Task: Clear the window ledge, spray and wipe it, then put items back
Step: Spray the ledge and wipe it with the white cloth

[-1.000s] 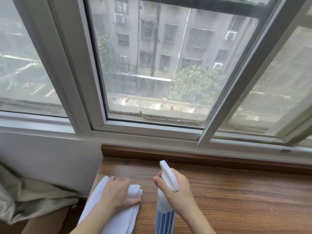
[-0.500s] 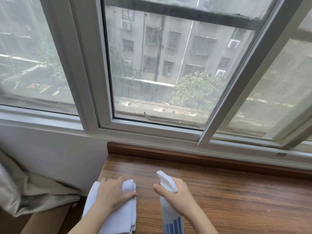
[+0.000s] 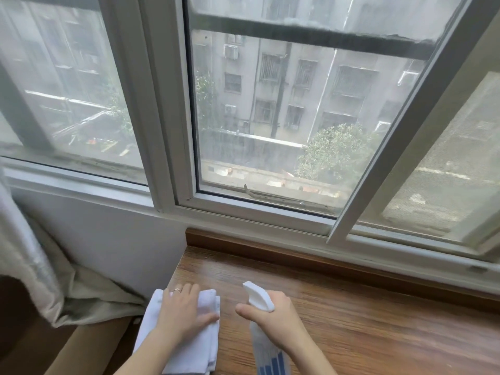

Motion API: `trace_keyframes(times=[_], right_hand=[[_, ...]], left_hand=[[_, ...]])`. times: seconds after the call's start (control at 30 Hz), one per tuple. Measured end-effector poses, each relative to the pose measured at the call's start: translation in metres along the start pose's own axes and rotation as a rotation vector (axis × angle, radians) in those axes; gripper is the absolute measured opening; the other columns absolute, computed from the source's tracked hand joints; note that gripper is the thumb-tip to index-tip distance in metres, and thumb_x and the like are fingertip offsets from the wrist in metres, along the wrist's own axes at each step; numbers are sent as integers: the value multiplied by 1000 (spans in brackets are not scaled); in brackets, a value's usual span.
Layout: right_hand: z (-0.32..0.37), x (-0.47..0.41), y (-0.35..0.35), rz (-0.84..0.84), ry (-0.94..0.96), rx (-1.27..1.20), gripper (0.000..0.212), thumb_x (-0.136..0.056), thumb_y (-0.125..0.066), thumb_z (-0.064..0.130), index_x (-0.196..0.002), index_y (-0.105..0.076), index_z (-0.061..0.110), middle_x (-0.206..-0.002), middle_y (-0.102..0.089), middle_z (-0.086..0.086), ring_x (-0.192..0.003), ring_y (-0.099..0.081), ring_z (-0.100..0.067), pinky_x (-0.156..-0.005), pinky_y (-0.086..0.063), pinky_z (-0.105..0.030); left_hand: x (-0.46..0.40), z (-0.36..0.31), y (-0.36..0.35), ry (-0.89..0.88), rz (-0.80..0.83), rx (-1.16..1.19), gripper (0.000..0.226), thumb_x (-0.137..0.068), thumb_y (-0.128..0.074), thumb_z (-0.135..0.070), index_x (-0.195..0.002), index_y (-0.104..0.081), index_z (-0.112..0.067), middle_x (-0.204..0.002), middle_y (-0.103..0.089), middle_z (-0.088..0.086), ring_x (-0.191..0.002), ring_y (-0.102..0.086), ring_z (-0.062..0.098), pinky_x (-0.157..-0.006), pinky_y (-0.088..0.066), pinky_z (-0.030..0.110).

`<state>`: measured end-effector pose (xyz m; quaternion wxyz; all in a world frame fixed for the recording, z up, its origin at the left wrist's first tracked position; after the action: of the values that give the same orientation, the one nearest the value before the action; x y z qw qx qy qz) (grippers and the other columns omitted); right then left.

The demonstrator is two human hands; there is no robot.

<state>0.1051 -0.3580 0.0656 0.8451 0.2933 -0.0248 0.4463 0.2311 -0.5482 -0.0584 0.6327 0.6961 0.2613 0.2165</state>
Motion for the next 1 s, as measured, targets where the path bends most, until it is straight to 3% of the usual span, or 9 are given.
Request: trace_keyframes(times=[0.13, 0.2, 0.4, 0.53, 0.7, 1.0], right_hand=[[4, -11, -7, -20, -11, 37, 38, -72, -78, 50, -62, -52, 24, -60, -50, 8, -54, -42, -2, -53, -31, -22], [8, -14, -10, -29, -26, 27, 39, -73, -78, 49, -61, -51, 24, -59, -50, 8, -54, -42, -3, -54, -32, -24], [10, -23, -7, -70, -95, 102, 43, -66, -72, 62, -62, -55, 24, -61, -53, 5, -55, -46, -6, -57, -35, -28], [16, -23, -6, -62, -100, 85, 38, -66, -78, 55, -62, -57, 23, -61, -57, 8, -56, -49, -3, -58, -37, -26], [15, -25, -9, -62, -115, 136, 44, -59, -72, 63, -62, -56, 22, -62, -58, 7, -58, -50, -6, -59, -38, -30], [14, -24, -14, -8, -113, 126, 42, -65, -75, 55, -61, -56, 19, -60, -54, 8, -57, -47, -6, -59, -35, -30]], left_hand=[[2, 1, 4, 39, 204, -17, 84, -60, -30, -93, -105, -53, -26, -111, -59, -4, -110, -57, 25, -94, -35, 44], [1, 0, 7, 30, 238, -5, 89, -58, -23, -93, -112, -49, -27, -120, -55, -5, -119, -50, 24, -97, -32, 41], [-2, 3, 6, 11, 251, 21, 88, -58, -22, -93, -113, -47, -28, -123, -53, -6, -121, -48, 23, -97, -32, 41], [-5, 3, 4, 11, 251, 27, 93, -54, -20, -94, -112, -50, -28, -121, -54, -7, -119, -48, 22, -94, -32, 40], [-6, 3, 6, 5, 274, 40, 92, -54, -20, -93, -114, -46, -29, -123, -51, -8, -121, -45, 21, -96, -31, 39], [-4, 1, 10, 11, 253, 37, 91, -53, -22, -92, -115, -46, -31, -121, -52, -9, -117, -47, 20, -94, -30, 38]])
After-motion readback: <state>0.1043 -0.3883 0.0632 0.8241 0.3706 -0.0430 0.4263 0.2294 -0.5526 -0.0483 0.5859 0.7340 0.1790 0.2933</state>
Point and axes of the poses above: each hand's wrist, its own x-axis away from the middle knuckle, its own y-axis out of the back of the hand, z = x × y, the point moved 5 cm from there along -x, towards the middle knuckle
